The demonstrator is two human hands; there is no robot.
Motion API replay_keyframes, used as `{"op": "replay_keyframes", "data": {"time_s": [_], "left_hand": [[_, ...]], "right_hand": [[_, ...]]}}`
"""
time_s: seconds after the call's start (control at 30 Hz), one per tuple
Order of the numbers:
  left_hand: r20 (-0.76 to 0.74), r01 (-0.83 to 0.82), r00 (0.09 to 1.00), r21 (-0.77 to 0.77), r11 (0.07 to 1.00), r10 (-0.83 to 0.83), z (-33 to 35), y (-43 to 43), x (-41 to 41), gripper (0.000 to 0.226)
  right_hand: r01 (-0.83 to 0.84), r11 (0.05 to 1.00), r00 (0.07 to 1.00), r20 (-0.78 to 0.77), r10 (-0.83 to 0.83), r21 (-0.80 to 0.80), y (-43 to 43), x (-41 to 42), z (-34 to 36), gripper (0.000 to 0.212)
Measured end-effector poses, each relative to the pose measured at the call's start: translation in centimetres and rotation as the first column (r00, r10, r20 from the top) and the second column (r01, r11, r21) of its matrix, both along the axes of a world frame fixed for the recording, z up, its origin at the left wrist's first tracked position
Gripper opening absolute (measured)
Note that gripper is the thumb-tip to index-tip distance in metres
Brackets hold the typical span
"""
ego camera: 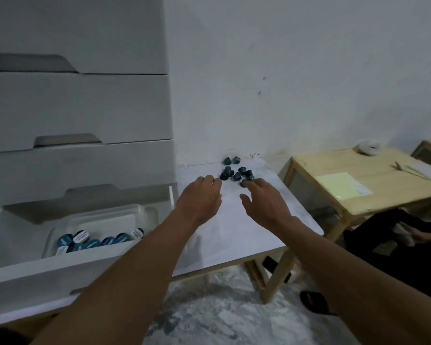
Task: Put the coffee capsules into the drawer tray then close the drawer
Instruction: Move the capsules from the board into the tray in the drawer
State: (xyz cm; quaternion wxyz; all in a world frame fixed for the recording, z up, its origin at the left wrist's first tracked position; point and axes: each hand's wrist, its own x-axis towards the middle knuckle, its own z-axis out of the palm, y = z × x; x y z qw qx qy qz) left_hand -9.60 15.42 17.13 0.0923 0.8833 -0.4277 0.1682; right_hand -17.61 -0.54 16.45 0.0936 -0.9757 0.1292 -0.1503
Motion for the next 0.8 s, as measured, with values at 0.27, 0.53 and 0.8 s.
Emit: {"op": "replay_keyframes", "data": {"time_s": [0.27,0.53,0.8], "left_hand": [[-0.026,0.042,0.999,0.012,0.999,-0.041,-0.5,-8.1,2.5,0.025],[-0.079,0.046,0.996,0.025,0.999,-0.044,-2.4,-15.5,10.6,0.02],[-0.217,0.001,0.976,0.052,0.999,0.01,-5.8,-20.1,16.6,0.015]], "right_hand": [[0.054,0.997,0.999,0.004,-0.054,0.052,-7.2,1.4,-1.2,0.041],[0.067,0.996,0.997,-0.053,-0.064,0.053,-14.2,8.6,-2.5,0.036],[0.039,0.994,0.989,-0.143,-0.025,0.101,-18.5,15.2,-5.0,0.034]]}}
